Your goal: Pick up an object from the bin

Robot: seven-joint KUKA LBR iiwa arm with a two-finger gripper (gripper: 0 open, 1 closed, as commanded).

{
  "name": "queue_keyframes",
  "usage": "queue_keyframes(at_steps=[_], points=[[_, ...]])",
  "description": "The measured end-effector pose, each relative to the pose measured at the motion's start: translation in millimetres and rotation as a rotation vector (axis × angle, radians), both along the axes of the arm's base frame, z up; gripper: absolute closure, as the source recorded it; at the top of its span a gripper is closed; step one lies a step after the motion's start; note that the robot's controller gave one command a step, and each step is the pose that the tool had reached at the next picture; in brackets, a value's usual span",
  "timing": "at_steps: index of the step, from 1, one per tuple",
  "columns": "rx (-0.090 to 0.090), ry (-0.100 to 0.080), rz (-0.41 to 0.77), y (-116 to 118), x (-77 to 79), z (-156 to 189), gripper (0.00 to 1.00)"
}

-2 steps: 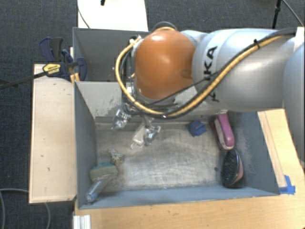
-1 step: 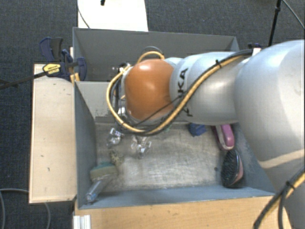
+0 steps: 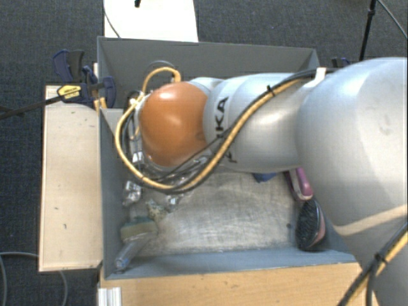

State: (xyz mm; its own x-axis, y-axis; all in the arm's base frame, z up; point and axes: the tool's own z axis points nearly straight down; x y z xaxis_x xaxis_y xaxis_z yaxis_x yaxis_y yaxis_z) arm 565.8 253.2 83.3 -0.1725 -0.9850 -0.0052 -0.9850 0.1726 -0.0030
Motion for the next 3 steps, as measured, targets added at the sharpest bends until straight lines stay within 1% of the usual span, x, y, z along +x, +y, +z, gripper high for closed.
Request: queue_keyframes(at_steps=[1, 2, 3], points=[[0.0, 0.001, -0.006, -1, 0.2, 0, 1.0], [0.001, -0.006, -0.021, -4, 4.2, 95, 1.0], [0.002, -0.008, -0.004, -2, 8.0, 173, 1.0]])
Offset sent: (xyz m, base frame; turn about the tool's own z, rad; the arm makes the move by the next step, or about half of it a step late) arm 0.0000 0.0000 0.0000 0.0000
